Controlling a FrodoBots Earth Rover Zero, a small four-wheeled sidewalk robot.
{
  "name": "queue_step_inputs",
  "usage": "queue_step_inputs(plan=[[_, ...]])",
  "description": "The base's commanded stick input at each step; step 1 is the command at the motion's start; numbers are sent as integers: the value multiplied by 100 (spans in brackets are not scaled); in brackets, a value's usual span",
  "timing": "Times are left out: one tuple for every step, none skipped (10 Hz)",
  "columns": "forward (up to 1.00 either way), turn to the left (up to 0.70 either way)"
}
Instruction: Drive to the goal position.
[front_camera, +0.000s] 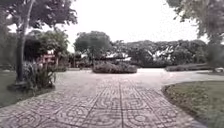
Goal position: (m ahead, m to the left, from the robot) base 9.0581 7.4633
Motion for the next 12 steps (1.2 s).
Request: queue_step_inputs(plan=[[100,0],[100,0],[100,0],[100,0],[100,0],[100,0],[100,4],[100,19],[100,27],[100,27],[100,27],[100,27]])
